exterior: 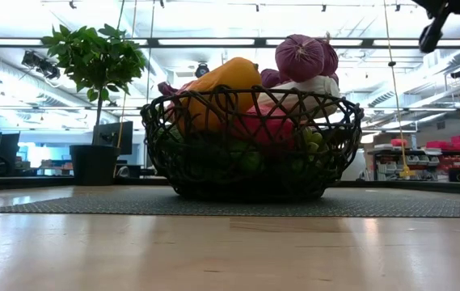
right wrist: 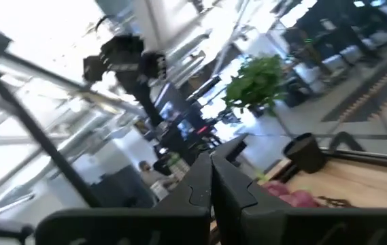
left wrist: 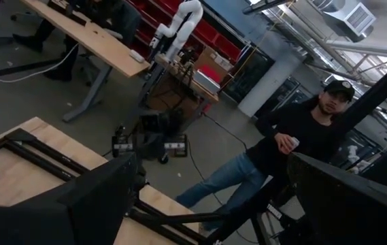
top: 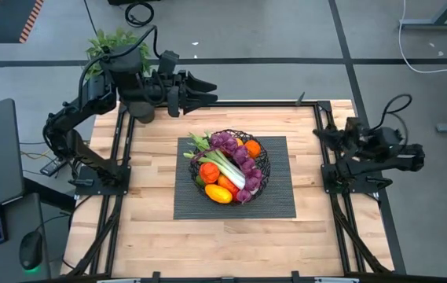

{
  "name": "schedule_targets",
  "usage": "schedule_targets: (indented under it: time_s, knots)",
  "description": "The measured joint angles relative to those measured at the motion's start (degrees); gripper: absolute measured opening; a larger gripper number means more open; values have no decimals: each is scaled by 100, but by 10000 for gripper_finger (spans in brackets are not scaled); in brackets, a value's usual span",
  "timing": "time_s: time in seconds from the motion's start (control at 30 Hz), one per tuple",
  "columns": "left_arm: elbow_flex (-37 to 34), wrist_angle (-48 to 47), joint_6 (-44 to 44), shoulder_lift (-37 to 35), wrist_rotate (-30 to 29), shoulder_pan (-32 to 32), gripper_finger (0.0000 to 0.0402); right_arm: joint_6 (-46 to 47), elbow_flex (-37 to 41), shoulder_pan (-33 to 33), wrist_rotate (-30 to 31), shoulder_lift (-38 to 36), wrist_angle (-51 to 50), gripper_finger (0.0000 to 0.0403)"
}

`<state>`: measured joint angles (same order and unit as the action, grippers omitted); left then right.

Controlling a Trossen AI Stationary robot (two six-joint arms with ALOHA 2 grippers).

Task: Build produce basket
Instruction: Return to Home Position

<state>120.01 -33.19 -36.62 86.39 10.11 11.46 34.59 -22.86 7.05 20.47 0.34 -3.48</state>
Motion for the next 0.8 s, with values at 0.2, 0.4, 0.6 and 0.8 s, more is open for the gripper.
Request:
schedule_targets:
  time_s: [0.2,0.4,0.6,0.8]
  knots:
    - [4,-13,80,57,-75,71,386,-345,1016,0,-618,2,1601,7]
    - [2,-17,-248,204,41,129,386,-514,2030,0,-701,2,2677,7]
    - [2,-6,-323,212,178,124,386,-763,2226,-14,-697,2,2777,7]
    - [2,-14,-326,212,176,122,386,-885,2250,-226,-910,2,2568,7]
